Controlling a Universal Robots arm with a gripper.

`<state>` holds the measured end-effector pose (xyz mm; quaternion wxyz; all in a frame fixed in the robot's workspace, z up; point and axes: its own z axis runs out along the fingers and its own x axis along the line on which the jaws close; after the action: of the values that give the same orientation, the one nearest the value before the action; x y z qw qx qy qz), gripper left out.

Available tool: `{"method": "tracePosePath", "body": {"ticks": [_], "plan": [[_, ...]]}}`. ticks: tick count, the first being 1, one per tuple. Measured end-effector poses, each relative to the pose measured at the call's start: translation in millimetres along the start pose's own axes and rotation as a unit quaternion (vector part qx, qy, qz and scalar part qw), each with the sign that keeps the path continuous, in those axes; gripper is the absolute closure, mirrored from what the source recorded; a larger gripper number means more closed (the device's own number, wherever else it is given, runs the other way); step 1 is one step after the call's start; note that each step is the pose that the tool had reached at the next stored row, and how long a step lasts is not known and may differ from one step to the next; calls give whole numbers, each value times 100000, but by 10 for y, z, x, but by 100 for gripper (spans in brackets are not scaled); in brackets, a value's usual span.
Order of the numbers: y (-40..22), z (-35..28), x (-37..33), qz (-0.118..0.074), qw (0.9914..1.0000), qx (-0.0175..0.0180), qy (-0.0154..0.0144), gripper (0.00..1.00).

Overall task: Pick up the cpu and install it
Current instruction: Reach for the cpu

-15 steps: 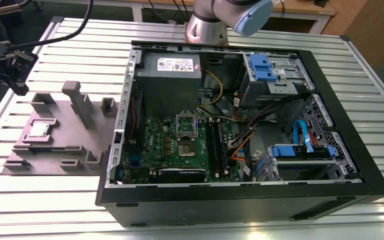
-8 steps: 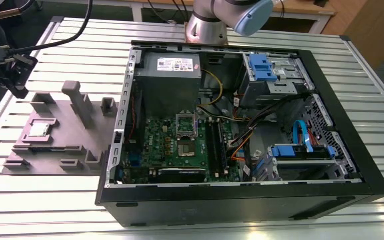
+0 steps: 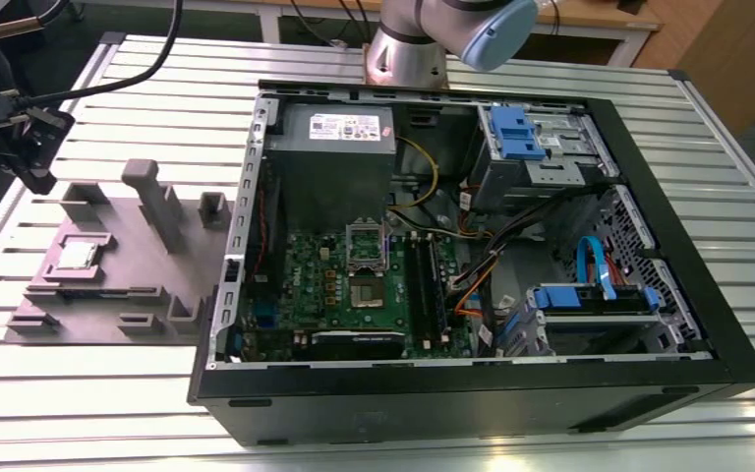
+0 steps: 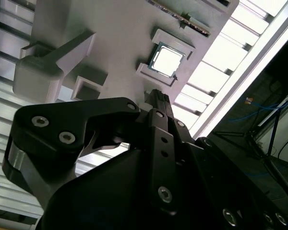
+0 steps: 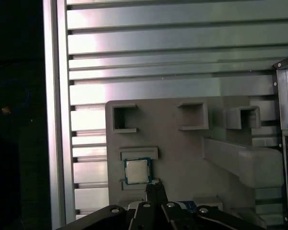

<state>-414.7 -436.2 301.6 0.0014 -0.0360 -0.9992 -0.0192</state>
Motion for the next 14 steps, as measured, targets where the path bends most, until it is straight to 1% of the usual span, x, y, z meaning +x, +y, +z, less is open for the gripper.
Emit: {"method": "tracePosePath", "body": {"ticks": [3, 6, 14], "plan": [[-1, 2, 0, 0, 100000, -6, -5, 89], [-22, 21, 1, -2, 100000, 1, 2, 89], [-109, 151, 12, 1, 100000, -3, -2, 89]]}}
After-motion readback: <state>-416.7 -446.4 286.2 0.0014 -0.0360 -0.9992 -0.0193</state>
